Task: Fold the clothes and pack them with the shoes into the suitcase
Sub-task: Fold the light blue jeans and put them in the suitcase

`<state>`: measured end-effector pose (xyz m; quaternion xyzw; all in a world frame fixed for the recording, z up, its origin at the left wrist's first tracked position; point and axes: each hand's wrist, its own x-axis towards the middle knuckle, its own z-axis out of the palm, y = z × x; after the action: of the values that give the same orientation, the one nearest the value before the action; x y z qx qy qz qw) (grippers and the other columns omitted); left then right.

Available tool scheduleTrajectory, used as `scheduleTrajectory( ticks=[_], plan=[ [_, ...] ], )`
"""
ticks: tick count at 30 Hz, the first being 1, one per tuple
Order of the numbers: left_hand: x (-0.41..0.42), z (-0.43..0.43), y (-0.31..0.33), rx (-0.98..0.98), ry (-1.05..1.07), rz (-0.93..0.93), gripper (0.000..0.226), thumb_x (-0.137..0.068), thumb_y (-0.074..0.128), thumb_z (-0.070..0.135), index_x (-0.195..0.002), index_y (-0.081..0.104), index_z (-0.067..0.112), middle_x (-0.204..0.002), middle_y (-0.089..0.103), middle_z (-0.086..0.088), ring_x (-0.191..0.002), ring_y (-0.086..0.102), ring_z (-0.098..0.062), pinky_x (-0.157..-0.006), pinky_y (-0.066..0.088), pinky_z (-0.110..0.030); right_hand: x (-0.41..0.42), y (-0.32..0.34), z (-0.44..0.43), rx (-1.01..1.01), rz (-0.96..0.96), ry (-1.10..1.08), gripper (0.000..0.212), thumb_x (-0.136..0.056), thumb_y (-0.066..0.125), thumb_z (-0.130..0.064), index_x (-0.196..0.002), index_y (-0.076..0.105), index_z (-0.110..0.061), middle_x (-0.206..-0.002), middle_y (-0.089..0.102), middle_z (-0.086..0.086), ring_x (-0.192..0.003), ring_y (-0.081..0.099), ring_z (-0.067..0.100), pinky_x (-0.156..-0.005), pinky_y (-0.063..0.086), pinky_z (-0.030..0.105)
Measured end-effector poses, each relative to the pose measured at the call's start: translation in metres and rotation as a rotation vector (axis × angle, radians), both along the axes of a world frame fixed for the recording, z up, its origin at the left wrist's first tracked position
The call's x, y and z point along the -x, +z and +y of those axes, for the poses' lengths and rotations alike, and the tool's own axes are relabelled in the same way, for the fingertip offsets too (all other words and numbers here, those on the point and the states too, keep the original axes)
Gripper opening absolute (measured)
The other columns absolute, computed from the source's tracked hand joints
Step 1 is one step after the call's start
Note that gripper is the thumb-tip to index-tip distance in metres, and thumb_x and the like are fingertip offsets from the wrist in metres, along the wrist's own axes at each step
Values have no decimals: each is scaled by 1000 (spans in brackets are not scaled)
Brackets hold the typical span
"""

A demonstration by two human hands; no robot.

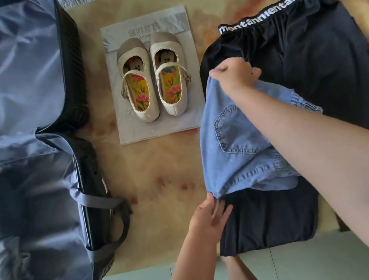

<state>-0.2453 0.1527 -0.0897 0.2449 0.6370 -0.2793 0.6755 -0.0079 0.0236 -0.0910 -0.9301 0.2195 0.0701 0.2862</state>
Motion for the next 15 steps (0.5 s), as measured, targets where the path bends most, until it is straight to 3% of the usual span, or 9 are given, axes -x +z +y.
scheduleTrajectory(
  ticks=[2, 3, 5, 8, 11, 15],
  plan=[
    [-6, -1, -2, 19, -33, 28, 16, -96, 55, 11, -105, 57, -2, -93, 63, -12, -92, 60, -25, -54, 57, -38, 2, -2, 4, 25, 49, 159, 25, -92, 56, -38, -106, 69, -22, -114, 66, 0, -119, 44, 24, -99, 21, 34],
    [-11, -1, -6, -61, -177, 24, 16, -97, 53, 13, -104, 58, 0, -95, 62, -11, -90, 58, -24, -61, 55, -39, 6, -3, 6, 36, 64, 220, 31, -93, 55, -41, -114, 66, -22, -121, 63, 1, -122, 42, 26, -101, 21, 34],
    [-20, -1, -10, -357, -536, -21, 24, -97, 46, 13, -116, 56, 1, -108, 59, -13, -88, 53, -22, -73, 48, -35, 18, -6, 5, 39, 55, 257, 41, -95, 51, -42, -130, 56, -22, -135, 55, 1, -127, 39, 27, -104, 20, 34],
    [-32, 2, -9, -734, -772, -276, 40, -96, 40, 13, -135, 44, 9, -135, 50, -8, -118, 49, -23, -101, 40, -36, 48, -2, -11, 92, -124, 336, 52, -94, 49, -42, -139, 47, -16, -147, 43, 7, -132, 40, 29, -107, 23, 39],
    [-39, -1, -6, -668, -911, -638, 58, -94, 52, 33, -146, 31, 16, -145, 40, 2, -134, 38, -15, -111, 33, -38, 92, 6, -38, 172, -224, 412, 68, -92, 37, -52, -147, 35, -13, -155, 26, 12, -140, 27, 34, -110, 18, 47],
    [-40, -4, -12, -647, -1323, -676, 64, -91, 59, 32, -145, 28, 14, -140, 45, -5, -126, 45, -22, -99, 40, -33, 160, -8, -80, 291, -46, 403, 77, -92, 21, -66, -154, 9, -21, -161, -1, 8, -147, -3, 28, -117, 4, 49]
  ],
)
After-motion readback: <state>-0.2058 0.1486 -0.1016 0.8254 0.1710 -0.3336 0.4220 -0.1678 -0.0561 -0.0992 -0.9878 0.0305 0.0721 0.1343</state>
